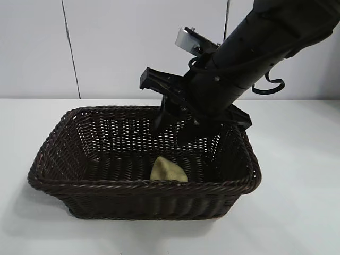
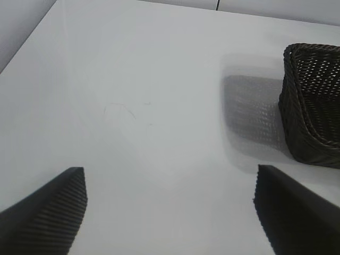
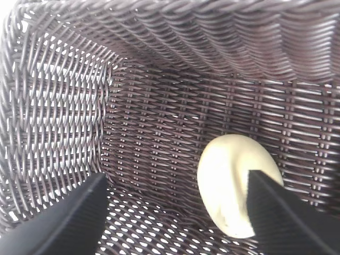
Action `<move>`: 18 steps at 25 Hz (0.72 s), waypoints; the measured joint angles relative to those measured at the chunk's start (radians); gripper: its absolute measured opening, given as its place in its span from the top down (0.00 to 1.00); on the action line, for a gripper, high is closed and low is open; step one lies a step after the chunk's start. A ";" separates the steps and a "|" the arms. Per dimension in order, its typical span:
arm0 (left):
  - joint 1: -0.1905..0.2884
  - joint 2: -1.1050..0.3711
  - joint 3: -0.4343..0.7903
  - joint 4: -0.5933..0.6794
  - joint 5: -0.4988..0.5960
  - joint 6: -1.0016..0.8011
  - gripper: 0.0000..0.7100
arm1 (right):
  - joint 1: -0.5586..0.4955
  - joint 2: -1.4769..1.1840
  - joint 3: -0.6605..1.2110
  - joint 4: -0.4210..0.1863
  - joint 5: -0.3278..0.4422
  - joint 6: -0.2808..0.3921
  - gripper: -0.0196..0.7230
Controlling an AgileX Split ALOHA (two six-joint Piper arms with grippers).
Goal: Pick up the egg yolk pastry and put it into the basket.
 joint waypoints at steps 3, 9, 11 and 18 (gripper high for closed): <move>0.000 0.000 0.000 0.000 0.000 0.000 0.12 | 0.000 -0.003 -0.010 -0.001 0.041 0.000 0.25; 0.000 0.000 0.000 0.000 0.000 0.000 0.12 | 0.000 -0.003 -0.151 -0.034 0.210 0.000 0.25; 0.000 0.000 0.000 0.000 0.000 0.000 0.12 | 0.000 -0.003 -0.205 -0.069 0.252 0.014 0.25; 0.000 0.000 0.000 0.000 0.000 0.000 0.12 | -0.008 -0.003 -0.348 -0.347 0.437 0.214 0.25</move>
